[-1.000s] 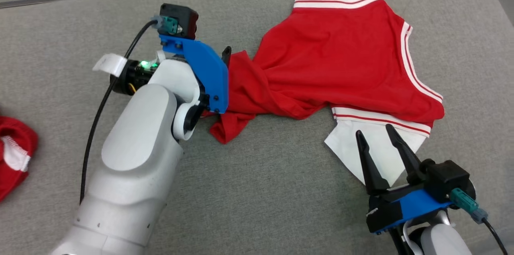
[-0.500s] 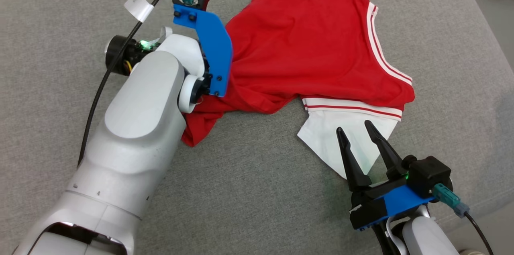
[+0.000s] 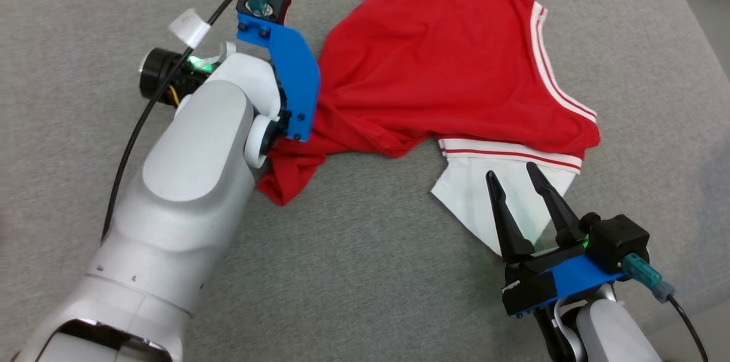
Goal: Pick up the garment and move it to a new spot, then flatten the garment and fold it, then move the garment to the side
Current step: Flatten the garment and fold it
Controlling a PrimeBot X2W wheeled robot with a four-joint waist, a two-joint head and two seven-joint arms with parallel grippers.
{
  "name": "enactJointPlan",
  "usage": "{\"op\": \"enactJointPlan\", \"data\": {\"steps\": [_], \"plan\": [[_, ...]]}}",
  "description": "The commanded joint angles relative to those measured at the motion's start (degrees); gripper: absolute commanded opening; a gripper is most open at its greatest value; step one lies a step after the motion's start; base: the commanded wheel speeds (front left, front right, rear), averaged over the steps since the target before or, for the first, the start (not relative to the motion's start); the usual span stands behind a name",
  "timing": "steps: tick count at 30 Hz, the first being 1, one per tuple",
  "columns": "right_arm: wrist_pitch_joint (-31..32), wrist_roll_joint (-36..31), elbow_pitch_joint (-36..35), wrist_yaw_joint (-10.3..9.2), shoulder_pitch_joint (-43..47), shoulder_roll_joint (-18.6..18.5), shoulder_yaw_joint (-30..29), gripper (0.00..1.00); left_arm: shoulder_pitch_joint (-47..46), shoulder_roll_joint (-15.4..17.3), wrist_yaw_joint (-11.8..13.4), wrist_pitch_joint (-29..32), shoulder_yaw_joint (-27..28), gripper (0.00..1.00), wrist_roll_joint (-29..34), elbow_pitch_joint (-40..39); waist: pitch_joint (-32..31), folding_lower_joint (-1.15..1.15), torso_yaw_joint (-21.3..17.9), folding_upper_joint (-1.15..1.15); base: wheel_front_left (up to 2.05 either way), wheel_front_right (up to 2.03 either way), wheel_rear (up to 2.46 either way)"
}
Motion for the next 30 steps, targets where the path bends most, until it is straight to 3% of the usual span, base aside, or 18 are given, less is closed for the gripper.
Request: {"op": "enactJointPlan", "data": {"steps": [1, 8, 13, 17, 25, 26, 27, 30], "plan": [[-0.3, -0.3, -0.2, 0.01, -0.5, 0.0, -0.2, 1.00, 0.7, -0.2, 0.1, -1.9, 0.7, 0.00, -0.8, -0.6, 0.0, 0.00, 0.8, -0.01, 0.00, 0.00, 0.00], [-0.3, -2.3, -0.8, 0.01, 1.5, 0.0, -2.4, 1.00, 9.0, -2.2, -1.3, -23.2, 4.1, 0.00, -6.4, -9.0, -3.0, 0.00, 5.7, -0.01, 0.00, 0.00, 0.00], [0.7, -3.5, -1.6, 0.01, 3.4, 0.0, -4.1, 1.00, 20.7, -2.6, -2.4, -31.1, 1.7, 0.00, -8.4, -17.8, -6.0, 0.00, 9.8, -0.01, 0.00, 0.00, 0.00], [1.7, -4.1, -2.8, 0.01, 4.9, 0.0, -5.0, 1.00, 31.1, -2.4, -2.5, -31.7, -1.3, 0.00, -9.6, -24.8, -8.0, 0.00, 12.7, -0.01, 0.00, 0.00, 0.00], [3.7, -4.1, -5.1, 0.01, 6.5, -0.1, -5.9, 1.00, 44.4, 0.9, 0.6, -29.0, -3.6, 0.00, -10.5, -32.7, -10.2, 0.00, 16.0, -0.01, 0.00, 0.00, 0.00], [3.9, -4.1, -5.3, 0.01, 6.7, -0.1, -6.0, 1.00, 45.3, 1.4, 1.1, -28.2, -3.7, 0.22, -10.7, -33.0, -10.4, 0.00, 16.2, -0.01, 0.00, 0.00, 0.00], [4.1, -4.1, -5.4, 0.01, 6.8, -0.1, -6.0, 1.00, 46.3, 2.1, 1.6, -27.2, -3.8, 1.00, -10.9, -33.2, -10.6, 0.00, 16.3, -0.01, 0.00, 0.00, 0.00], [4.6, -4.0, -5.9, 0.01, 6.9, 0.0, -6.0, 1.00, 48.3, 4.0, 2.9, -25.0, -3.3, 1.00, -11.1, -34.4, -11.0, 0.00, 16.5, -0.01, 0.00, 0.00, 0.00]]}}
